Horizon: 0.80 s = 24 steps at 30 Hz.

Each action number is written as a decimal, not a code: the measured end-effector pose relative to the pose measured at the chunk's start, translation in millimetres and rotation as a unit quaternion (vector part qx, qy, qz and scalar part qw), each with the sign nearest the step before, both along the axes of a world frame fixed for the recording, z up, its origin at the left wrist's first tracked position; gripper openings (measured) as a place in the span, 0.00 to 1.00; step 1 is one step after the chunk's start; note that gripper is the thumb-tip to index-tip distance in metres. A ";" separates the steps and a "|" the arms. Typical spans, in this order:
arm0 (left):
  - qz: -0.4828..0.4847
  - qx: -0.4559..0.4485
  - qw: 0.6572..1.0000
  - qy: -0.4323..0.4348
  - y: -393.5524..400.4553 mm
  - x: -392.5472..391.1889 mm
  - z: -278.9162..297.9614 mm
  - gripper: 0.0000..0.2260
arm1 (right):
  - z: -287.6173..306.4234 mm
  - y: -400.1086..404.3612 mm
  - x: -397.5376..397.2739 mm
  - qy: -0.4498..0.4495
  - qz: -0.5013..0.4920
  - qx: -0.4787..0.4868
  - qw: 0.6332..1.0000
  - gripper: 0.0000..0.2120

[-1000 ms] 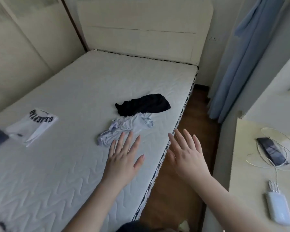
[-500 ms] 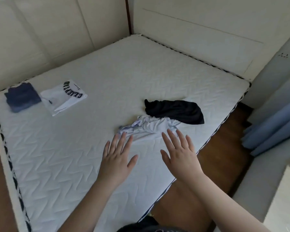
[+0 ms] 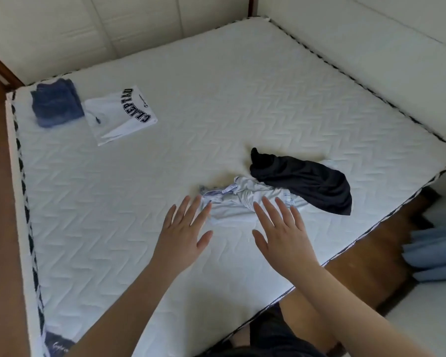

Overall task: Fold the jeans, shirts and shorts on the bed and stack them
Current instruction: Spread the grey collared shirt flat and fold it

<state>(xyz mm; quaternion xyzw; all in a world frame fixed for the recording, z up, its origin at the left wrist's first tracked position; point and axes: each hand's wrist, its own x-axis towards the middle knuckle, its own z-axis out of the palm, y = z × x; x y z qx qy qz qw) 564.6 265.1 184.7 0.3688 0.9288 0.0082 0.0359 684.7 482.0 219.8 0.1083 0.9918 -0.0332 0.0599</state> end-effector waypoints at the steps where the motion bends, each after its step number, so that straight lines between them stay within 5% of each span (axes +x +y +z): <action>1: 0.007 -0.002 1.000 0.000 6.5 -6.9 -4.5 0.27 | -8.3 7.0 -11.1 -0.006 0.009 -0.009 1.000 0.30; 10: 0.069 0.002 0.997 -0.026 55.6 -76.1 -62.5 0.26 | -85.1 54.9 -126.2 -0.027 0.103 -0.062 0.992 0.28; 24: 0.124 -0.006 0.986 -0.109 85.3 -167.6 -272.3 0.29 | -284.0 64.9 -257.6 -0.096 0.154 -0.032 0.983 0.33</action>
